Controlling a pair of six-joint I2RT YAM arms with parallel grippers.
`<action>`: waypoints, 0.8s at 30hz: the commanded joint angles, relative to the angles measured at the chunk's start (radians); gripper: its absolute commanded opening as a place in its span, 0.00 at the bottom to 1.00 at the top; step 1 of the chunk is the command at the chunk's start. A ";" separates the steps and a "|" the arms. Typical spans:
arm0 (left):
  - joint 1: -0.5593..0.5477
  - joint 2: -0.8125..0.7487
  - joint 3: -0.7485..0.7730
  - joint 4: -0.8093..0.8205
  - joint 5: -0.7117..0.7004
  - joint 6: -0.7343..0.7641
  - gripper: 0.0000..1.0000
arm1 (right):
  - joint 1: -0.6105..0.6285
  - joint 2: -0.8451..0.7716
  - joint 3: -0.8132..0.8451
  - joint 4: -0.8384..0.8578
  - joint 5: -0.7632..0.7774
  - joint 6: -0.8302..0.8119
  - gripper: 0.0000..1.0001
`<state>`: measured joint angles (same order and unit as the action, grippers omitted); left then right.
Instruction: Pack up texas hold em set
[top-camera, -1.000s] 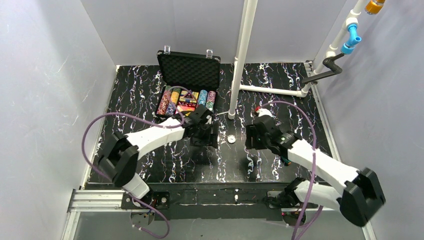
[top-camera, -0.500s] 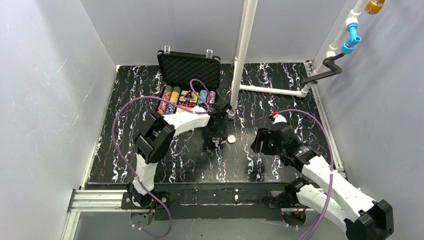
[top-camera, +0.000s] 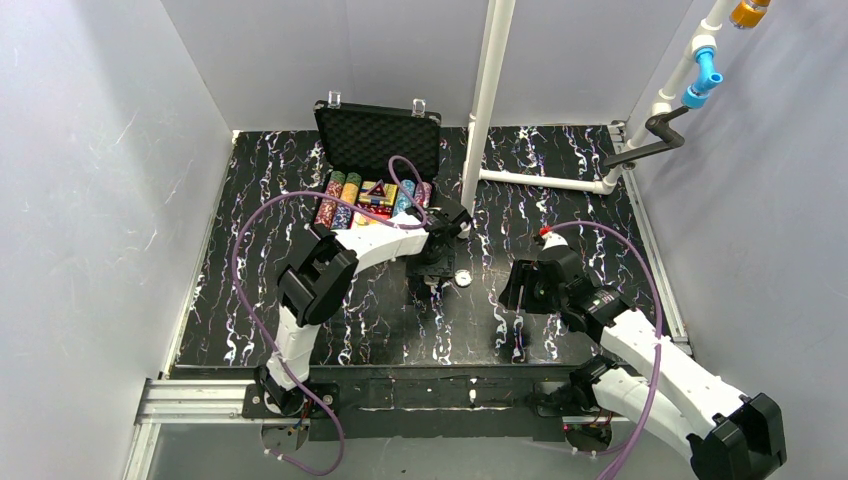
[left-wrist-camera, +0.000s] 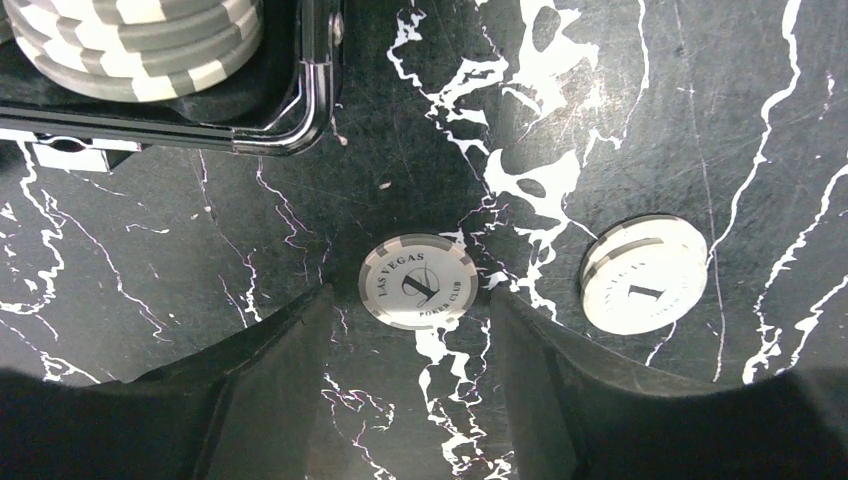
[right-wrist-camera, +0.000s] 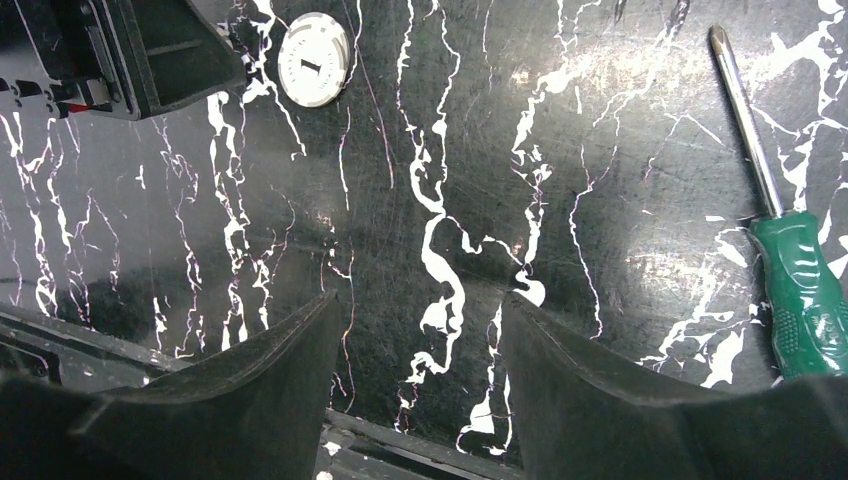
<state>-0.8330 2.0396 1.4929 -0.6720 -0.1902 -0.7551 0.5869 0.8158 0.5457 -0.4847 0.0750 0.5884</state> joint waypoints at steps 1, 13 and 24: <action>-0.008 0.054 0.016 -0.051 -0.057 0.000 0.56 | -0.006 0.012 0.004 0.030 -0.005 0.002 0.68; -0.008 0.026 -0.005 -0.013 -0.045 0.071 0.26 | -0.007 0.013 0.007 0.023 -0.007 0.000 0.67; -0.013 -0.121 -0.058 0.016 -0.006 0.074 0.14 | -0.007 0.014 0.003 0.027 -0.009 0.000 0.67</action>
<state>-0.8410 2.0068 1.4609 -0.6441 -0.2012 -0.6819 0.5835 0.8314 0.5457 -0.4835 0.0734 0.5884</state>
